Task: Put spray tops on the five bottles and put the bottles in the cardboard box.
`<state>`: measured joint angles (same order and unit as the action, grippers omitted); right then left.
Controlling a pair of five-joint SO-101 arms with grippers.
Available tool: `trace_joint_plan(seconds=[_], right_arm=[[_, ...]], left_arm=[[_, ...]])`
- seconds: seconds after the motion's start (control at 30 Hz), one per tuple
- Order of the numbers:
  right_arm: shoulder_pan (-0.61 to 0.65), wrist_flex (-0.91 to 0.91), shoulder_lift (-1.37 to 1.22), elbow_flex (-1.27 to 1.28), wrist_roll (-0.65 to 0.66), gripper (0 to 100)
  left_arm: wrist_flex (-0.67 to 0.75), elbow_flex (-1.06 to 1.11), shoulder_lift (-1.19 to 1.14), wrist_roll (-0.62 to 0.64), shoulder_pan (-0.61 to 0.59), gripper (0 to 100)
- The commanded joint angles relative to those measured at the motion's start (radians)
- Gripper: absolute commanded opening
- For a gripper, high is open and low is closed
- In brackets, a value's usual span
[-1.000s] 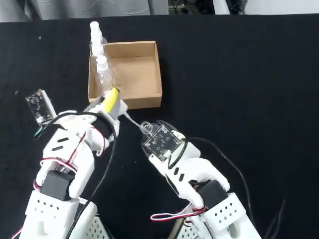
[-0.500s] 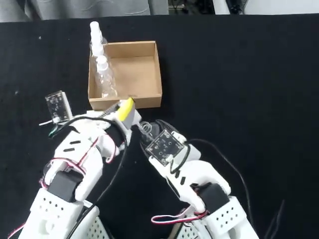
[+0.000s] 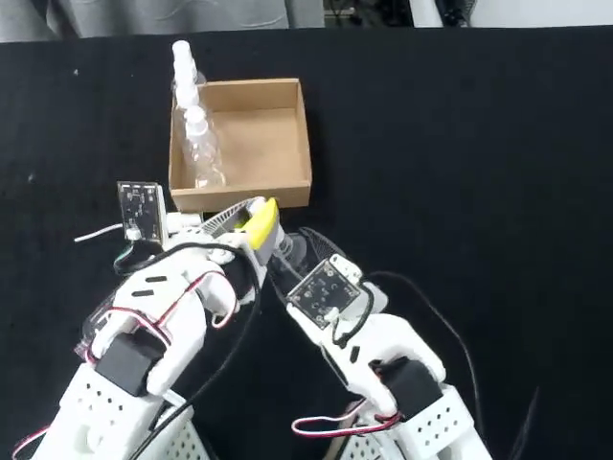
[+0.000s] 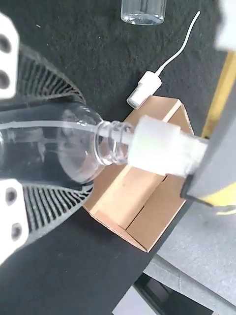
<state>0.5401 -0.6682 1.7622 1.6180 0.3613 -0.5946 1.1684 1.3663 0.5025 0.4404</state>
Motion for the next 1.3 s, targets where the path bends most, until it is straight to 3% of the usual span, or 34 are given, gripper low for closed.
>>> trace_joint_plan(seconds=[0.0, 0.1, 0.53, 1.0, 1.27], right_arm=[[0.009, 0.028, 0.038, -0.010, 0.002, 1.1], [0.009, 0.028, 0.038, -0.010, 0.002, 1.1], [0.006, 0.031, 0.038, -0.010, -0.005, 1.1], [0.008, 0.034, 0.041, 0.002, 0.003, 1.1], [0.009, 0.032, 0.044, 0.004, 0.003, 1.1]], left_arm=[[0.000, -0.030, 0.005, -0.020, 0.010, 15], [-0.002, -0.028, 0.005, -0.020, 0.008, 20], [-0.002, -0.093, 0.005, -0.020, 0.008, 20], [0.009, -0.090, 0.005, 0.038, 0.088, 20], [0.095, -0.070, 0.005, 0.043, 0.073, 20]])
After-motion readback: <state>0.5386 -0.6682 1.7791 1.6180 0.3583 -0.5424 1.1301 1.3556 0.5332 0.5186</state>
